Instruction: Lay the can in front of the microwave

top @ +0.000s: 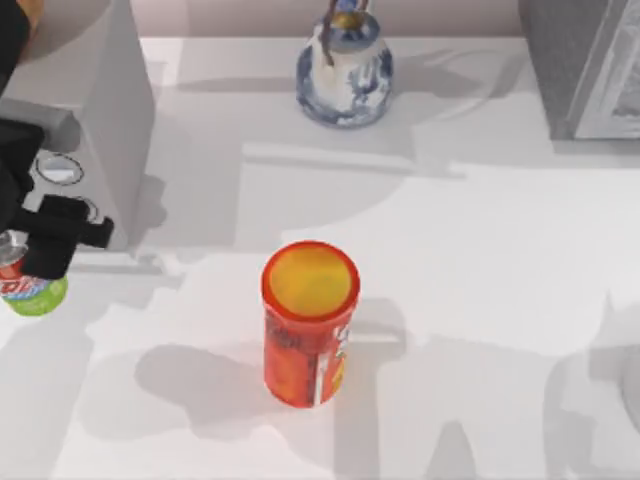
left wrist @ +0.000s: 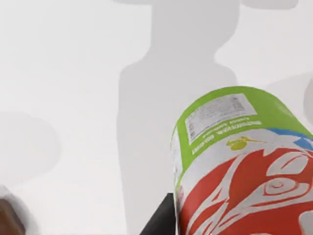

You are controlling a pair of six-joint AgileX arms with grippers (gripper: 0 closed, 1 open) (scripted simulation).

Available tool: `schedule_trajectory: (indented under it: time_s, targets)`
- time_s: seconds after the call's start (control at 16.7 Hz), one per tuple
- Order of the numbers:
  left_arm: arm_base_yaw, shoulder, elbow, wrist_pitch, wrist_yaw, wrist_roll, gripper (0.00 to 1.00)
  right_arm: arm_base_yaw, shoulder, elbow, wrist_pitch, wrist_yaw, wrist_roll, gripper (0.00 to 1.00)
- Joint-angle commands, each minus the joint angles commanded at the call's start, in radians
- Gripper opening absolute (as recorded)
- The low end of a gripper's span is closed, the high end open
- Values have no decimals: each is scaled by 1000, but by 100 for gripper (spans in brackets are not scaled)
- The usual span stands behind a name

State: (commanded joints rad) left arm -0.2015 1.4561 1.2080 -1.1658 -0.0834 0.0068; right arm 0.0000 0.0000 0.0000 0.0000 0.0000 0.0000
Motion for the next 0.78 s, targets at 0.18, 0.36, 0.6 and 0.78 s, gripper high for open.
schedule_trajectory:
  time_s: [0.18, 0.36, 0.6, 0.78]
  targets:
    - [137, -77, -183, 21, 47, 22, 0, 0, 0, 0, 0, 0, 0, 100]
    - [221, -91, -275, 35, 79, 36, 0, 0, 0, 0, 0, 0, 0, 100]
    - [230, -91, -284, 37, 83, 38, 0, 0, 0, 0, 0, 0, 0, 100]
    - [227, -86, -291, 45, 80, 39, 0, 0, 0, 0, 0, 0, 0, 100]
